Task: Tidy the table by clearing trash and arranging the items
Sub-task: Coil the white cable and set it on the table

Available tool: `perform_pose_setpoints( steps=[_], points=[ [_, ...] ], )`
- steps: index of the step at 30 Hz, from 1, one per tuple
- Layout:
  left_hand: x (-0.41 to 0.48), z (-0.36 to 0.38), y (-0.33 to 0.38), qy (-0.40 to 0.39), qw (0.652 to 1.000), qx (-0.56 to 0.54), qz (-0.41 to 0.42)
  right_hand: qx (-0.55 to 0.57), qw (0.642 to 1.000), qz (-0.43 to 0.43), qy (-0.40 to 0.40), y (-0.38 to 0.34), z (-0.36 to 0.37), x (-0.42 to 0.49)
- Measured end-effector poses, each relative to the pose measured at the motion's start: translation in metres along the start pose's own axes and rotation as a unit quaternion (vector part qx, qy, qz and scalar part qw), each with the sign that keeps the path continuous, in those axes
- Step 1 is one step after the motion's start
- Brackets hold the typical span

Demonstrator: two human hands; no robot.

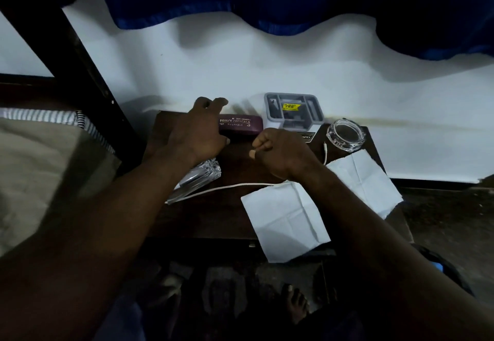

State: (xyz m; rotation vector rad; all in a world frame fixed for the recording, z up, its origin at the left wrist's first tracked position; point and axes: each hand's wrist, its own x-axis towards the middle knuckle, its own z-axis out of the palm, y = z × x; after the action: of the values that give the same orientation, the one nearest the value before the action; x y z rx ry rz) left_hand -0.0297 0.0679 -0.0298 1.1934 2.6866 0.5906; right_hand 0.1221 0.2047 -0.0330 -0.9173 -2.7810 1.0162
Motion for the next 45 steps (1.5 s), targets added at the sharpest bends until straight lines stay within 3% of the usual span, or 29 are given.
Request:
perform_pose_setpoints(
  steps=[5, 11, 18, 28, 34, 42, 45],
  points=[
    [-0.028, -0.002, 0.027, 0.037, 0.997, 0.011, 0.059, -0.060, 0.997, -0.031, -0.045, 0.002, -0.010, -0.018],
    [-0.068, 0.005, 0.047, 0.013, 0.992, 0.038, 0.121, -0.130, 0.988, -0.037, -0.081, 0.016, -0.024, -0.043],
    [-0.063, -0.009, 0.023, -0.016, 0.999, 0.008, 0.051, -0.134, 0.990, -0.025, -0.032, 0.033, -0.012, -0.051],
    [-0.073, -0.018, 0.000, -0.018, 0.998, 0.020, 0.064, -0.226, 0.973, -0.057, 0.007, 0.018, 0.038, -0.043],
    [-0.078, -0.027, -0.021, -0.020, 0.998, 0.020, 0.052, -0.297, 0.951, -0.088, -0.012, 0.008, 0.042, -0.038],
    [-0.082, -0.042, -0.036, -0.032, 0.998, -0.024, 0.051, -0.241, 0.958, -0.151, 0.034, -0.013, 0.021, -0.049],
    [-0.085, -0.040, -0.027, -0.013, 0.992, -0.107, 0.068, -0.206, 0.951, -0.213, 0.084, -0.028, 0.011, -0.058]
  ],
)
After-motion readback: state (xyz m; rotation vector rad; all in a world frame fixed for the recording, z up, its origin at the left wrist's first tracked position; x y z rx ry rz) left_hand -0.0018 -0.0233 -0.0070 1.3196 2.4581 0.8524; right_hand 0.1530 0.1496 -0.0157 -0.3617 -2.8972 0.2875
